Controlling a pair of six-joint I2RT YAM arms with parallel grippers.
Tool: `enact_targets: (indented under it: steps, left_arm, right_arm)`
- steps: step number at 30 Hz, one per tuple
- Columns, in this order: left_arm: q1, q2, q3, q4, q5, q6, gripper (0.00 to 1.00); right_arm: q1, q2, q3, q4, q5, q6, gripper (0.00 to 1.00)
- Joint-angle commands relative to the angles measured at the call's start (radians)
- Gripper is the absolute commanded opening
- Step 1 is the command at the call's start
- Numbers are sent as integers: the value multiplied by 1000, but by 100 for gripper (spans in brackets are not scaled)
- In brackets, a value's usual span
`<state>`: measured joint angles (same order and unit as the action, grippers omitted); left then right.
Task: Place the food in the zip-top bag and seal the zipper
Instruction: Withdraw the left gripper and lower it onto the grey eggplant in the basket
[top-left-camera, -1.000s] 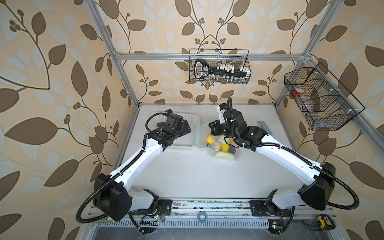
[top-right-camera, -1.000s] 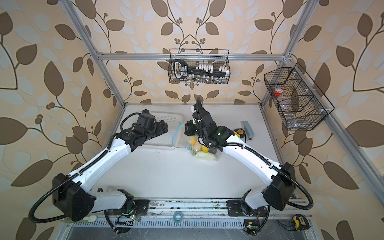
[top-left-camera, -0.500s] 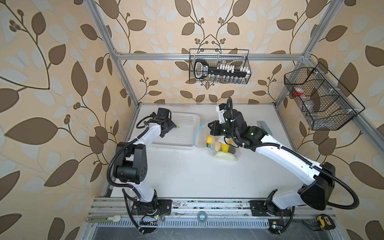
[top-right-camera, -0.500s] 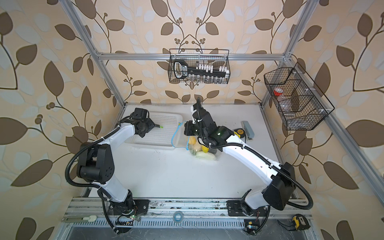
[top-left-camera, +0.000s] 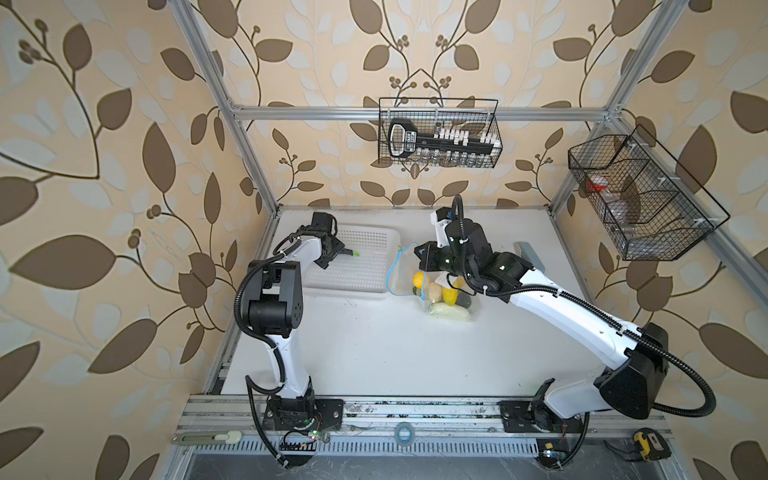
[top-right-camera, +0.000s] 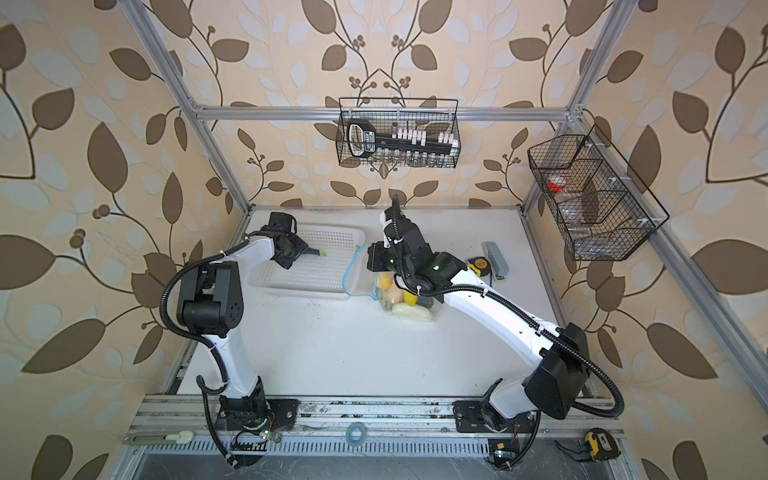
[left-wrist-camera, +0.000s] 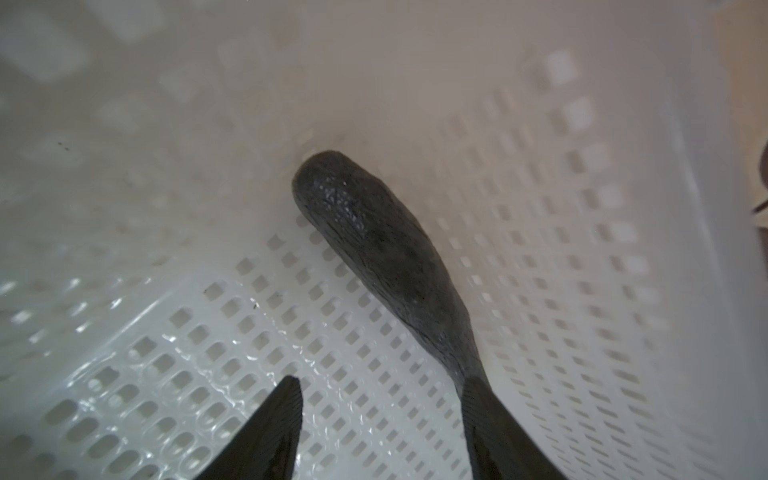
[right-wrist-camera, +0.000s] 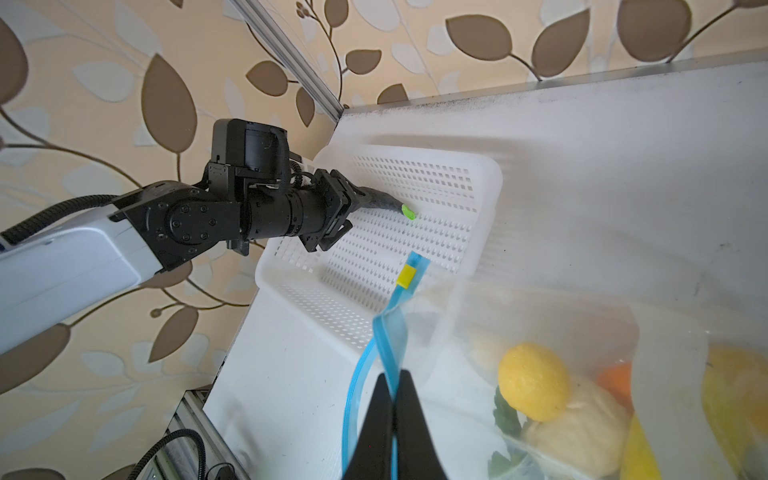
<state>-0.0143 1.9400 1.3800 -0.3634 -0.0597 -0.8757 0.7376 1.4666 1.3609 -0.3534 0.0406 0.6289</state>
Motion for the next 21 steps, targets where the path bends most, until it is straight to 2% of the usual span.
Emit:
enact_targets:
  steps: [1, 14, 21]
  left_arm:
    - [15, 19, 42, 22, 0, -17, 62]
    - [31, 143, 174, -30, 50, -4, 58]
    - [31, 169, 185, -37, 53, -6, 57]
  right_arm:
    - [8, 18, -19, 24, -10, 1, 0]
    - [17, 38, -9, 17, 1, 1, 0]
    - [19, 43, -1, 12, 1, 4, 0]
